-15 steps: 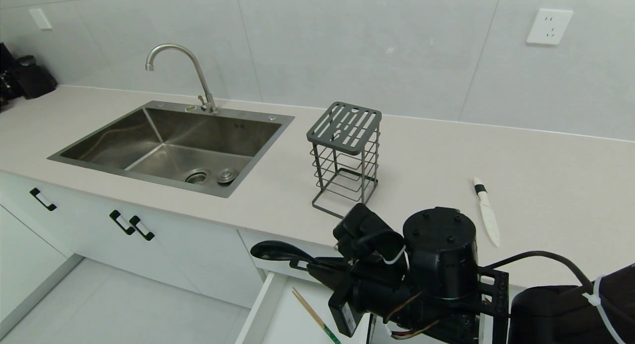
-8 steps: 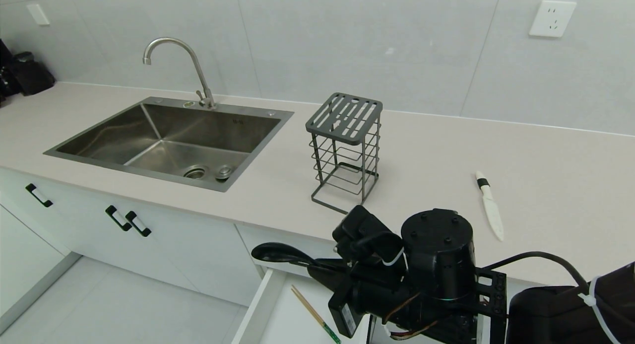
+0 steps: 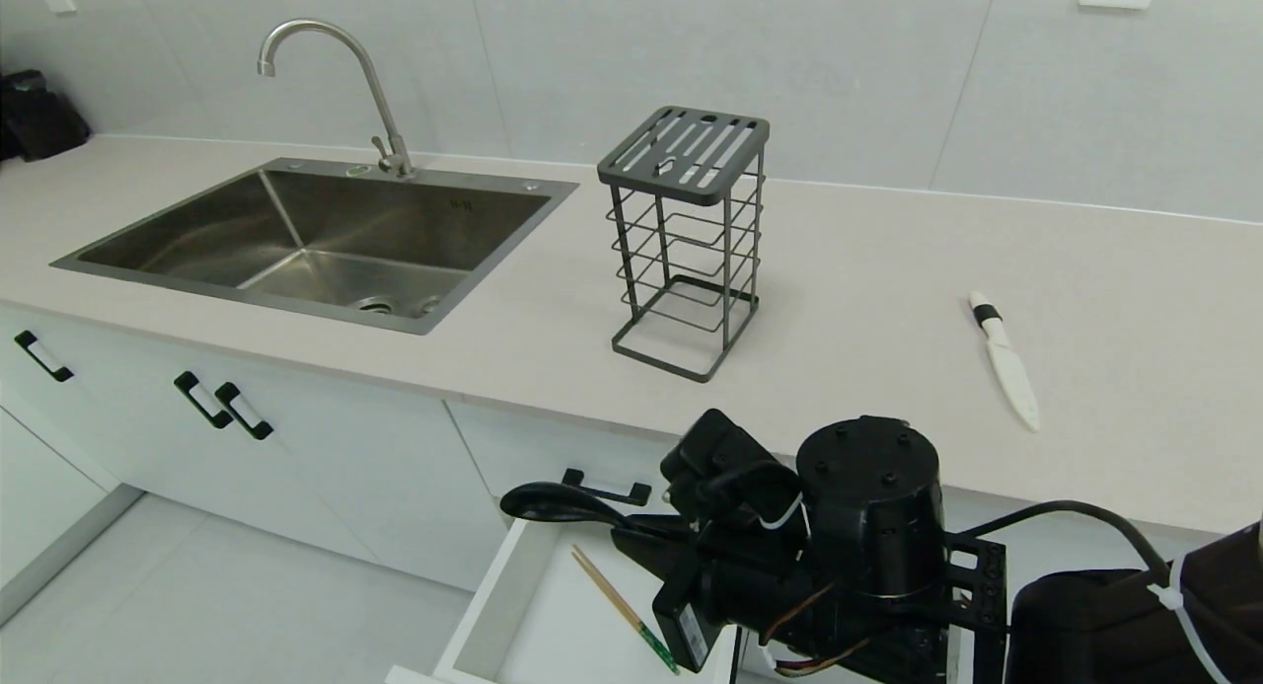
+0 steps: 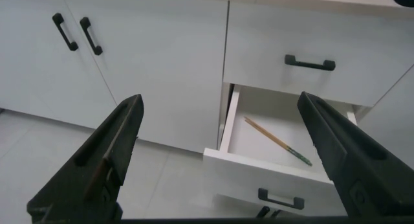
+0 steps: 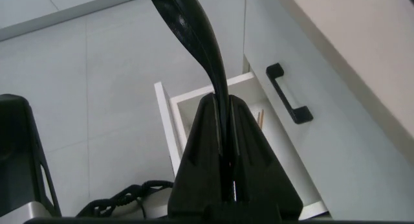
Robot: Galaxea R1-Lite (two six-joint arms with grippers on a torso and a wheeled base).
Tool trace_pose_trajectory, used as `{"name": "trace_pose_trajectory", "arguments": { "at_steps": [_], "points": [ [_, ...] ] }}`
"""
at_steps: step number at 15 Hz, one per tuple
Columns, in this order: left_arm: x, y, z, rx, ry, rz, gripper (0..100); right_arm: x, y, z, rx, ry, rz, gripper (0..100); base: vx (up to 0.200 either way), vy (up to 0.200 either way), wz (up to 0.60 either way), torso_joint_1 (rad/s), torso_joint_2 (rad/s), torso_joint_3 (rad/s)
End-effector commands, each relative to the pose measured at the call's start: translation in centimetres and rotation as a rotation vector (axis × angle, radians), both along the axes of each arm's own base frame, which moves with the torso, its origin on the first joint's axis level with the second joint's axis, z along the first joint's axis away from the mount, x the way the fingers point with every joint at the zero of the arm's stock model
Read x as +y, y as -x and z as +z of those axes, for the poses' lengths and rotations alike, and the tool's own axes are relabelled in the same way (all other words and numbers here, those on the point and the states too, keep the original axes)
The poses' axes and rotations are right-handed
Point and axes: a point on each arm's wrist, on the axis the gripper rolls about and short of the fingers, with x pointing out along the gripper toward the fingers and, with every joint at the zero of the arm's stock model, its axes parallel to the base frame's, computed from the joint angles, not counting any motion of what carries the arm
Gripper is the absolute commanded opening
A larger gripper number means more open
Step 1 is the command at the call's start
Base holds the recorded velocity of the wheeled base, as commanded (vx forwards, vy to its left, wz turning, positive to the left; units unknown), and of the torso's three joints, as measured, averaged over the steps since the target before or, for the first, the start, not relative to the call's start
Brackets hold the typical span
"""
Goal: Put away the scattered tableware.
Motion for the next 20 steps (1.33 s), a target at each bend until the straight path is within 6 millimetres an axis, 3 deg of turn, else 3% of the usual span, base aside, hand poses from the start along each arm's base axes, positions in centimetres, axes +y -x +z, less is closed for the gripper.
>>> {"name": "trace_pose_trajectory", "arguments": {
  "at_steps": [1,12,20],
  "points": [
    [0.0,0.0,0.01,-0.001,0.001,0.001,100,0.06,0.03,-0.08,0.001,0.002,0.002,0,0.0,0.0,0.0,-0.256,0.51,0.242],
    [0.0,0.0,0.01,-0.001,0.001,0.001,100,-0.01,0.01,-0.32,0.005,0.008,0.001,0,0.0,0.0,0.0,-0.258,0.48,0.23],
    [0.0,0.0,0.01,-0.001,0.001,0.001,100,0.05,-0.02,-0.04,-0.001,0.001,0.003,0,0.0,0.0,0.0,-0.244,0.34,0.13]
  ]
}}
